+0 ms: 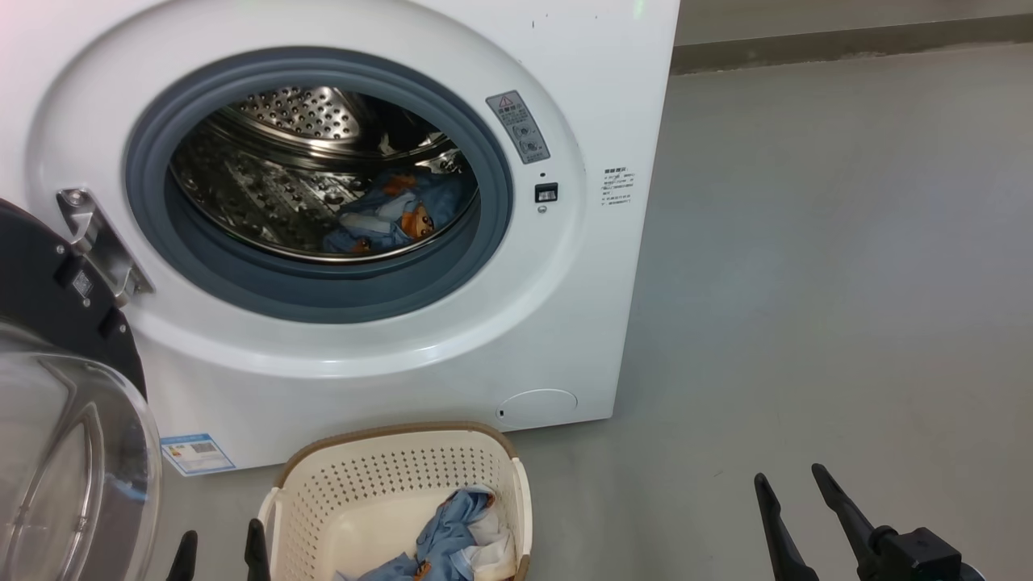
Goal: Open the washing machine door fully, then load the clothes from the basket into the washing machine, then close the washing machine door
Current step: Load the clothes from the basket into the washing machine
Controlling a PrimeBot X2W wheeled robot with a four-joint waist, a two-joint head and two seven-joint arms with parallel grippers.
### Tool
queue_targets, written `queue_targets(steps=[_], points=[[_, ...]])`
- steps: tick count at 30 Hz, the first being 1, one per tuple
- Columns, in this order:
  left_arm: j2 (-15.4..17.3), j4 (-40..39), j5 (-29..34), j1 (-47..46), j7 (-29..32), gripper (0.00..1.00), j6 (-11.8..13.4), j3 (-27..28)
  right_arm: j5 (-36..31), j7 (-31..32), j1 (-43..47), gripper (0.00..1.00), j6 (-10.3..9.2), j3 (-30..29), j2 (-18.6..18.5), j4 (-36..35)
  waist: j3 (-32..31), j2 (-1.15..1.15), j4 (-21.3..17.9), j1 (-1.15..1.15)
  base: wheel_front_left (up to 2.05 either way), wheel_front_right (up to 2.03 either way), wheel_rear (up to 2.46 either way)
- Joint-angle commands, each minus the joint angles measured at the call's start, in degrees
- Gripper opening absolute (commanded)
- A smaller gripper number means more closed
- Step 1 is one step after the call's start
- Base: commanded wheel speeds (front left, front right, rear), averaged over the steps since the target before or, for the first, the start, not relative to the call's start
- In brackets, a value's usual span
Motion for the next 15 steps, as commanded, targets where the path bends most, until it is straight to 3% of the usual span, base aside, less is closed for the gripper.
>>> queue_targets(steps=[1, 15], points=[[0.1, -1.0, -0.7, -1.6, -0.4, 1.00, 0.0, 1.7, -0.2, -0.4, -1.2, 1.00, 0.09, 1.8, -0.6, -1.3, -0.1, 0.00, 0.0, 0.00, 0.00, 0.00, 0.00], [0.1, -1.8, -1.0, -1.0, -0.4, 1.00, 0.5, 1.5, -0.6, -0.4, -1.1, 1.00, 0.09, 1.9, -0.6, -1.5, 0.1, 0.00, -0.8, 0.00, 0.00, 0.00, 0.00]])
